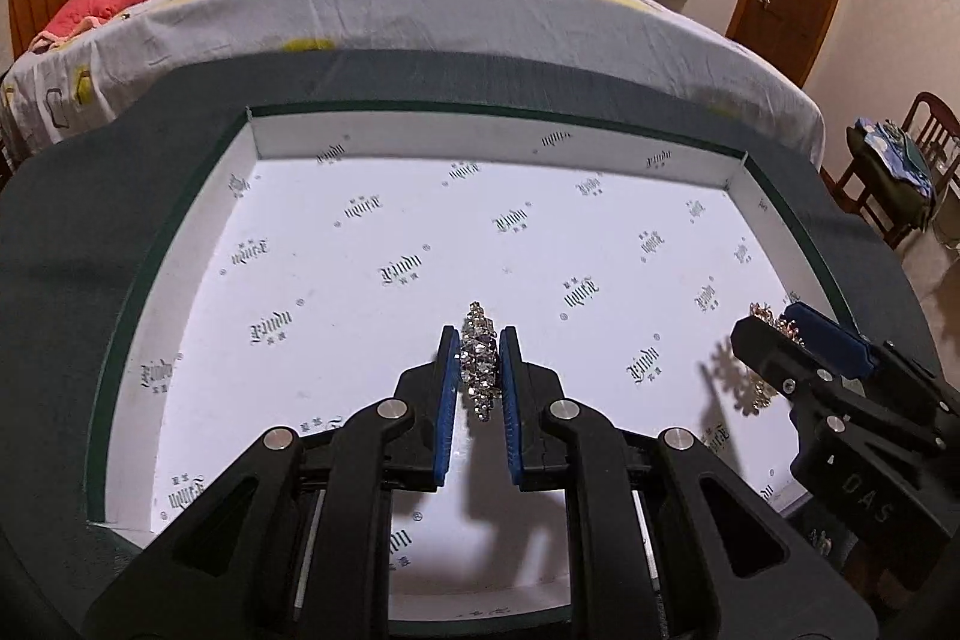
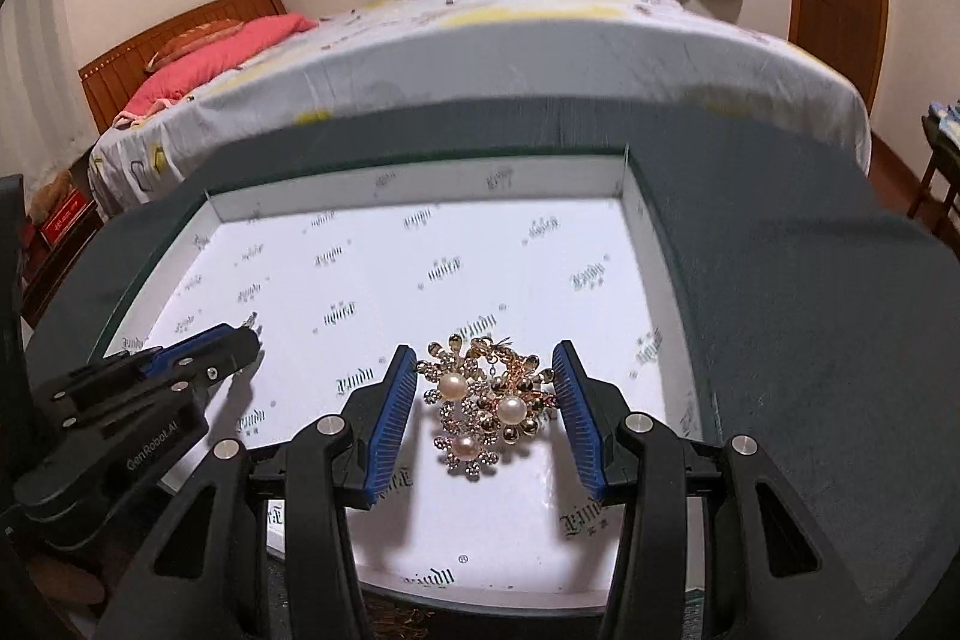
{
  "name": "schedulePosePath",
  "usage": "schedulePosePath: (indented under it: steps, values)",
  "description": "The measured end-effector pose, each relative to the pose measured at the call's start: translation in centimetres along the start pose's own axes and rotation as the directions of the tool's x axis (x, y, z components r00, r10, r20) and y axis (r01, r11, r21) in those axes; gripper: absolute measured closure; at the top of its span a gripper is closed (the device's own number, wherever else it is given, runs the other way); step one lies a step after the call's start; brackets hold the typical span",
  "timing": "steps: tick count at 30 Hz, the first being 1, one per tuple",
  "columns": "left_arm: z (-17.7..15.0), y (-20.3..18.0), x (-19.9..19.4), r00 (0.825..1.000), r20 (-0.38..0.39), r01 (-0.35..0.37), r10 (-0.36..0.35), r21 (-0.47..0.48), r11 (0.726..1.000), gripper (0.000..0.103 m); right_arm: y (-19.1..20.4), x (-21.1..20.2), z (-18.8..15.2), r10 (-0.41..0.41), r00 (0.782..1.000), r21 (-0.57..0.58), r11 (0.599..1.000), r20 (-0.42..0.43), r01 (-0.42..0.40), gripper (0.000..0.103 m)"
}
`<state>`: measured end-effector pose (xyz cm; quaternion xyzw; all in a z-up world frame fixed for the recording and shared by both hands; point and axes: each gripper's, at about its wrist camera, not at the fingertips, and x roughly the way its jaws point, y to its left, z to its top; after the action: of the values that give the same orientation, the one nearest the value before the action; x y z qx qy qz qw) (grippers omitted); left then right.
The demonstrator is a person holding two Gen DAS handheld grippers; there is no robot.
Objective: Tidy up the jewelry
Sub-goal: 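Carry both brooches into the white tray and open both tools, then grasp the dark red bead necklace with the left tool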
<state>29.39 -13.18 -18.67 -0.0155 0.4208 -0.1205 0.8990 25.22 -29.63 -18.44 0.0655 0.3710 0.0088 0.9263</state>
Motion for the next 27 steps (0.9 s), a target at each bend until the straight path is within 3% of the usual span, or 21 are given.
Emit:
schedulePosePath:
  steps: [5, 8, 9, 10, 18, 27]
  values:
    - [0.1, -0.4, 0.1, 1.0, -0.004, 0.008, -0.008, 0.018, 1.0, 0.076, 0.3, 0.2, 0.0, -0.016, 1.0, -0.022, 1.0, -0.014, 0.015, 0.055]
    - [0.0, -0.9, 0.1, 1.0, -0.005, -0.006, 0.006, 0.038, 0.999, 0.045, 0.4, 0.1, 0.0, -0.016, 1.0, -0.021, 1.0, -0.007, 0.016, 0.045]
    - [0.0, -0.9, 0.1, 1.0, -0.004, -0.008, 0.008, 0.032, 0.999, 0.045, 0.3, -0.1, 0.1, -0.015, 1.0, -0.014, 1.0, 0.0, 0.015, 0.035]
    - [0.0, -0.8, 0.0, 1.0, -0.001, -0.004, 0.004, 0.024, 1.0, 0.045, 0.1, -0.4, 0.1, -0.009, 1.0, -0.004, 1.0, 0.008, 0.009, 0.033]
    - [-0.6, 0.1, -4.0, 0.998, 0.068, -0.009, 0.009, 0.004, 1.0, 0.038, -0.2, -5.6, -0.8, -0.027, 0.994, 0.028, 0.999, 0.109, 0.024, 0.033]
    - [-5.6, -0.4, -10.7, 0.994, 0.107, -0.027, 0.026, 0.012, 1.0, 0.034, 0.0, -11.6, -6.6, -0.08, 0.988, -0.013, 0.997, 0.129, 0.082, 0.033]
